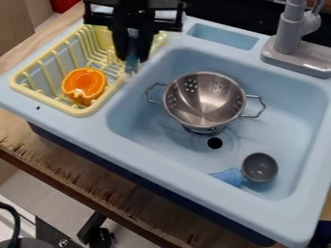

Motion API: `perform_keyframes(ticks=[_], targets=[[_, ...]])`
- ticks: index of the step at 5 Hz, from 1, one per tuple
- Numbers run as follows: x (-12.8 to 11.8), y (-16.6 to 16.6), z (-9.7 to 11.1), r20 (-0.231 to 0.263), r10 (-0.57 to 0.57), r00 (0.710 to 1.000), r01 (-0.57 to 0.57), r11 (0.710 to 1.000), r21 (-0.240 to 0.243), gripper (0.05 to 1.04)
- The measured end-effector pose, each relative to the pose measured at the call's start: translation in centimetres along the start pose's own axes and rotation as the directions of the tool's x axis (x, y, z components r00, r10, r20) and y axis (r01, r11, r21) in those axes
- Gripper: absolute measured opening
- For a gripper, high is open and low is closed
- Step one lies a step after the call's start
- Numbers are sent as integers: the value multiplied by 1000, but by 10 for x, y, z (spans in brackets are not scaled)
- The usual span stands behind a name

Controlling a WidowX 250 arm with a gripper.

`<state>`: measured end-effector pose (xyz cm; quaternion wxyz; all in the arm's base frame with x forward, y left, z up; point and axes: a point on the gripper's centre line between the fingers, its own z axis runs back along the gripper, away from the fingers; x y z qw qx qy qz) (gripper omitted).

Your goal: Take the plastic spatula and put it in the yellow basket

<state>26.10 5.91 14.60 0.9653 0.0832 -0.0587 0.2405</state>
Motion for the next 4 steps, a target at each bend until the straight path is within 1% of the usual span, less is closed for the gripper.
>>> perform_keyframes(ticks=[1,2,3,4], targets=[[5,35,-1,-36,-204,978,203,979,-20,224],[8,57,-13,-13,-300,954,300,954,-15,224],[8,69,-21,-1,-391,920,391,920,22,223],[2,74,-34,-13,-421,907,421,906,45,223]])
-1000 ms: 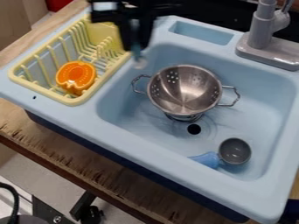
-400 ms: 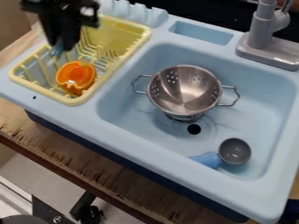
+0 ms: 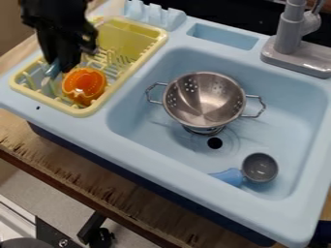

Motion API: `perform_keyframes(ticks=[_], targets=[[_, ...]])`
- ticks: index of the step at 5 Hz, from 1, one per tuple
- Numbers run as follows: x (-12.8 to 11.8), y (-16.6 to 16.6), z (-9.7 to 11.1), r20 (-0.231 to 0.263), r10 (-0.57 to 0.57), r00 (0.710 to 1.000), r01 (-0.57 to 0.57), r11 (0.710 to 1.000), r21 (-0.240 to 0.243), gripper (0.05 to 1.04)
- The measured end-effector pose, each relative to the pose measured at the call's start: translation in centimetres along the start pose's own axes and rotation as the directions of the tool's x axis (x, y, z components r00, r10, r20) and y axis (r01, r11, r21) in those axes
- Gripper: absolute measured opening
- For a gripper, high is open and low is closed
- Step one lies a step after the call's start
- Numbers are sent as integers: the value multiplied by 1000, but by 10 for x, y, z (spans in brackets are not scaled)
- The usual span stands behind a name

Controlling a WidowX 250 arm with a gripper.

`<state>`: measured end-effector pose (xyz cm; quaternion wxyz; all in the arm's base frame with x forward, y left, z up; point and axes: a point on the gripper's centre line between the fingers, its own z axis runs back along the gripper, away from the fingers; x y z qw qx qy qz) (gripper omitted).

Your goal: Take the plastic spatula and put it in the yellow basket

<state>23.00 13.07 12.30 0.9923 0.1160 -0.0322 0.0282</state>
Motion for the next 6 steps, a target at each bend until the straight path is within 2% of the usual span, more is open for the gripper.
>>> perform_keyframes(ticks=[1,2,4,5,6], targets=[[-1,-3,-10,-10,-5,1000,5,1000,19,223],[4,-3,-14,-36,6,999,-5,1000,12,274],[0,-17,-15,-85,42,995,-45,998,-34,839],[-4,-18,-8,-103,80,992,-84,996,-42,1002],[4,-15,3,-85,123,989,-127,991,-44,999]])
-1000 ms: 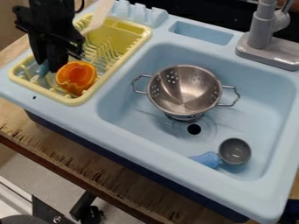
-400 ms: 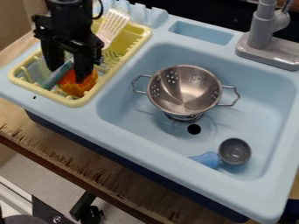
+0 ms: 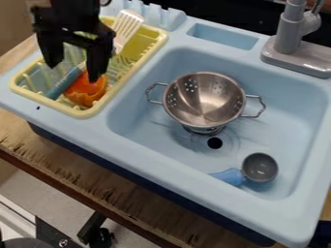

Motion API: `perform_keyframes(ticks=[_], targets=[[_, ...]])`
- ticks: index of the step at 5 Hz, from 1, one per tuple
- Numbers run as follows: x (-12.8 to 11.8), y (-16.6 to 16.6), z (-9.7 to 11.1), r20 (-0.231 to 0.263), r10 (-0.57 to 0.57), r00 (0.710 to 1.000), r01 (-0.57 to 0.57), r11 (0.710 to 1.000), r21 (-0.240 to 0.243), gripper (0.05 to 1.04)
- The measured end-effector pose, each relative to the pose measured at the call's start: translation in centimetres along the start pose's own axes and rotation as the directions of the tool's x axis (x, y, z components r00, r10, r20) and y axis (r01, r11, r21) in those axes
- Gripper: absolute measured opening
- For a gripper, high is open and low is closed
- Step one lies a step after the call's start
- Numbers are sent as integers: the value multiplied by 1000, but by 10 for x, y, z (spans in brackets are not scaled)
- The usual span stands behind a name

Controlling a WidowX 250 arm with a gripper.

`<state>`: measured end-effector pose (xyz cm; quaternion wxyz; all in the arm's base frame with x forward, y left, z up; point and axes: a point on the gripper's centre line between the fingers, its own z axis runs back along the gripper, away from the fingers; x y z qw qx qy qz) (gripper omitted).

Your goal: Take the plastic spatula and put it in the yellow basket

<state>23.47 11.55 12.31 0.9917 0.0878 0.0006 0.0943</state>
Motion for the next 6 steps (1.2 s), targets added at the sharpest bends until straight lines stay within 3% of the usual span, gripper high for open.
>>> perform_keyframes(ticks=[2,3,4,6], targets=[[12,-27,20,20,143,989,-143,989,-26,999],[19,-57,24,39,287,957,-282,955,-92,999],[22,-82,28,25,342,939,-333,927,-175,999],[32,-152,34,32,283,959,-265,927,-264,999]])
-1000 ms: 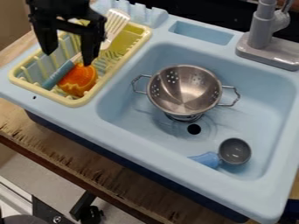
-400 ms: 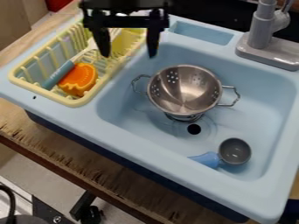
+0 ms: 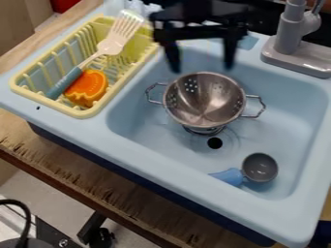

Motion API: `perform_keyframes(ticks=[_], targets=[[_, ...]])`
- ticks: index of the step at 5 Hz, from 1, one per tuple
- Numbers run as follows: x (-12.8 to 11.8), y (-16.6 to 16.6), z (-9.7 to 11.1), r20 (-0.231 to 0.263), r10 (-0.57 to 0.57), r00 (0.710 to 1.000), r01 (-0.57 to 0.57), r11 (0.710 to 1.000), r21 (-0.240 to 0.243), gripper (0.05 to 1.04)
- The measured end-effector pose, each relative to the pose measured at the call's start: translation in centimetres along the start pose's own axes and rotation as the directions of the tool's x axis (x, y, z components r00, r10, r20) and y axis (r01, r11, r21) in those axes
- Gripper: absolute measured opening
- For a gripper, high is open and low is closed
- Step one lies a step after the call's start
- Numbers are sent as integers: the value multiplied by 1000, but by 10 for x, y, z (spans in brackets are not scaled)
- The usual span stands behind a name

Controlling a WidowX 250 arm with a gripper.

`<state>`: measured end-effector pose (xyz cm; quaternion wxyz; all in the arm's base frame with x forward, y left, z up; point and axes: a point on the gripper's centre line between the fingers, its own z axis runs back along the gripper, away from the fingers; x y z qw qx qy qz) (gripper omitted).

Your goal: Take the plastic spatula and put it in the yellow basket

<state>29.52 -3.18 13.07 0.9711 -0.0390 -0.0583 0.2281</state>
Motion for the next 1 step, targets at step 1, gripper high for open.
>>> perform_keyframes(ticks=[1], targets=[[-17,-25,-2,19,-99,995,98,995,36,999]])
